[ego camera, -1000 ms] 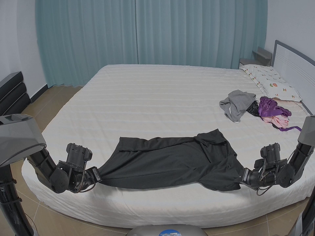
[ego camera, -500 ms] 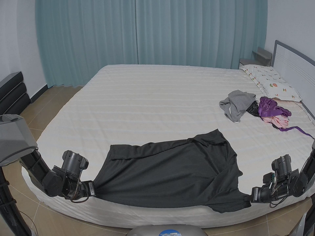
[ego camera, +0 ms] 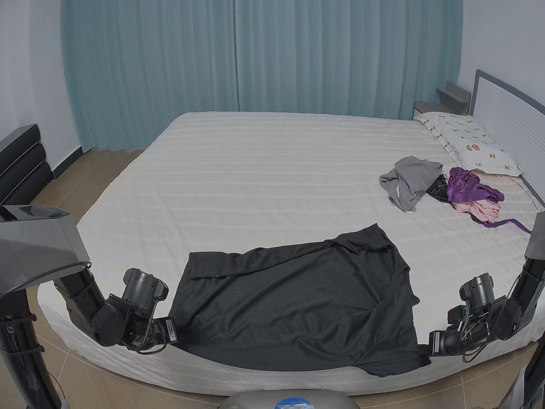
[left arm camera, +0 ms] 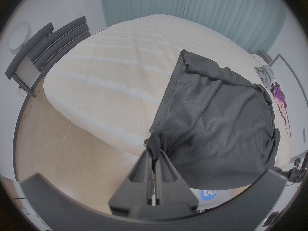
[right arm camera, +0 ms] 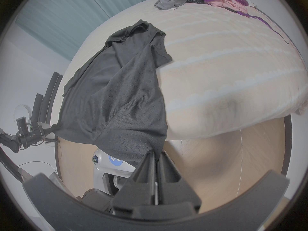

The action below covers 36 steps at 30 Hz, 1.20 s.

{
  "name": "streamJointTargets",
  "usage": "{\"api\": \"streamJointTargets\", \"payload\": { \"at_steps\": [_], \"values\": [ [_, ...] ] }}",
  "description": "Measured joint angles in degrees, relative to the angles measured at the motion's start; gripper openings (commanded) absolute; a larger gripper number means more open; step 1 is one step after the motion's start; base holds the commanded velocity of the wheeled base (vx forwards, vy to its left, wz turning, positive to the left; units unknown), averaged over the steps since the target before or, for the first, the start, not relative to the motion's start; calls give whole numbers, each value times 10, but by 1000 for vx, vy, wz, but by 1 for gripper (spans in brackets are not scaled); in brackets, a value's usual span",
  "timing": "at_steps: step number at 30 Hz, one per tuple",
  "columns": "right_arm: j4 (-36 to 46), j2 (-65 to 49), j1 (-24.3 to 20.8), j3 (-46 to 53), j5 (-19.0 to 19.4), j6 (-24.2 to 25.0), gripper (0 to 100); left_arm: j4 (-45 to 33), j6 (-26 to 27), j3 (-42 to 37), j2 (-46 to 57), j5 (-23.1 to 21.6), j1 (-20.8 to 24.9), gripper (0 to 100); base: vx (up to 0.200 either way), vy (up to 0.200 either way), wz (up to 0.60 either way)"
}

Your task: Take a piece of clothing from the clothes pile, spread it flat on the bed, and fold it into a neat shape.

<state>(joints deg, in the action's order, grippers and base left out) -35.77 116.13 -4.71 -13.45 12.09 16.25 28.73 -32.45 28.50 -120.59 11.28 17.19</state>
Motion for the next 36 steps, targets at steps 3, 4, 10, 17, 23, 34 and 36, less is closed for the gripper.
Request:
{"api": "streamJointTargets", "payload": {
  "at_steps": [3,4,10,17,23,34,36],
  "values": [
    [2,13,-5,-14,0,-2,100,7,-7,4,-11,-3,1,100,0,0,0],
    [2,16,-5,-20,2,-2,100,9,-8,5,-14,-4,1,100,0,0,0],
    [-2,33,-1,-66,15,3,100,16,-23,10,-25,-12,6,100,0,0,0],
    [-2,60,10,-130,18,18,100,17,-37,20,-27,-15,2,100,0,0,0],
    [-2,98,15,-176,18,22,0,13,-41,27,-12,-19,-24,100,0,0,0],
    [-1,115,36,-164,15,7,0,11,-41,36,3,-32,-44,100,0,0,0],
    [-1,112,45,-155,15,-7,0,11,-41,37,3,-32,-45,100,0,0,0]
  ]
}}
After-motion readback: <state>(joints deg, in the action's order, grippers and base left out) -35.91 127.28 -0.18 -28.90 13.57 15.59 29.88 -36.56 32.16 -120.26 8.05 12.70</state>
